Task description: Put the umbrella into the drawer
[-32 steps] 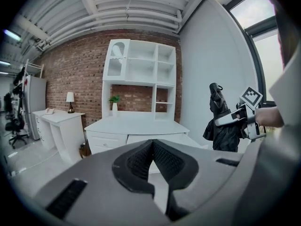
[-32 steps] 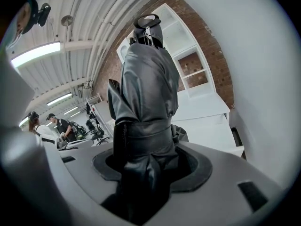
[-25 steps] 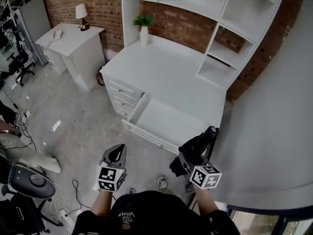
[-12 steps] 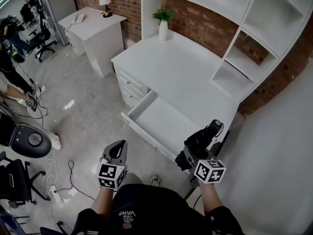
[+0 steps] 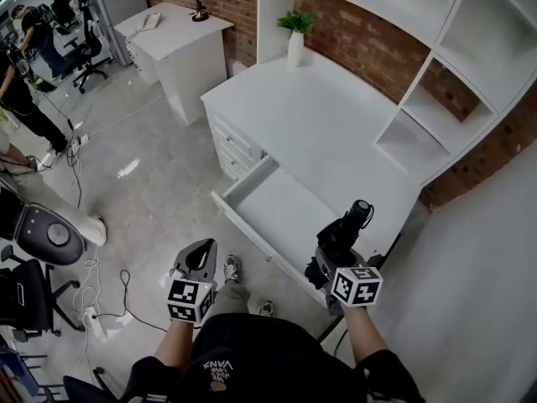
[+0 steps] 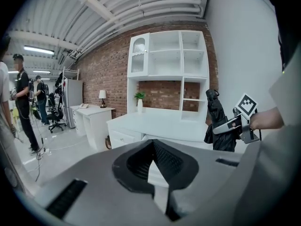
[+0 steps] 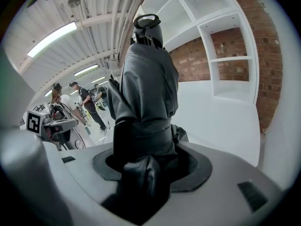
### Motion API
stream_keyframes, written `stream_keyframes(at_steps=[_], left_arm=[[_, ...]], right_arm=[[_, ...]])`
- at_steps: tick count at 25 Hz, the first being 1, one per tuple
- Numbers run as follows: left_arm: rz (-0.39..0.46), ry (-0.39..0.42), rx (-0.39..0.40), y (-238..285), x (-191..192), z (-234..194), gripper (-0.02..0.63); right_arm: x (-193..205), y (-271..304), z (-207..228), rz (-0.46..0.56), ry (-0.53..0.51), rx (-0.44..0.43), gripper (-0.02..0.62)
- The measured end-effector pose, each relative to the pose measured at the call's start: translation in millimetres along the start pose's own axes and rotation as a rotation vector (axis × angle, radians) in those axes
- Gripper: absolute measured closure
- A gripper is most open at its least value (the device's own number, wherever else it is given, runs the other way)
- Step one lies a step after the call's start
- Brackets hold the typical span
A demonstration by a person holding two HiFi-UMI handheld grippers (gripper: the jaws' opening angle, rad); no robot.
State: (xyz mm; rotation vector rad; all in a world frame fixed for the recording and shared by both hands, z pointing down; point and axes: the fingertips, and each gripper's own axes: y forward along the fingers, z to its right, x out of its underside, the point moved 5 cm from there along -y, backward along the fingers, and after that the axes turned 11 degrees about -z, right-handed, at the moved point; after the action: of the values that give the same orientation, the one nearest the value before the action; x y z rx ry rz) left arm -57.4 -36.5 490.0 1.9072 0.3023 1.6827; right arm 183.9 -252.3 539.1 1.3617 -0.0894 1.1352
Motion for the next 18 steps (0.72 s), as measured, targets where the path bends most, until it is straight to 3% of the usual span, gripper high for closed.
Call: stream_keyframes(at_steps=[13,18], left_arm=[[-0.021,0.037,0.039,53.8,-33.1,-57.3,0.600],[-0.037,0.025,0.041,69.3,-35.4,-76.4,0.600]], right_arm=[[-22.9,89.7,7.0,-0.147,-0.087,0.099,0.350],[-23.9,126.5,11.4,-0.241,-0.171,0.132,0.350]])
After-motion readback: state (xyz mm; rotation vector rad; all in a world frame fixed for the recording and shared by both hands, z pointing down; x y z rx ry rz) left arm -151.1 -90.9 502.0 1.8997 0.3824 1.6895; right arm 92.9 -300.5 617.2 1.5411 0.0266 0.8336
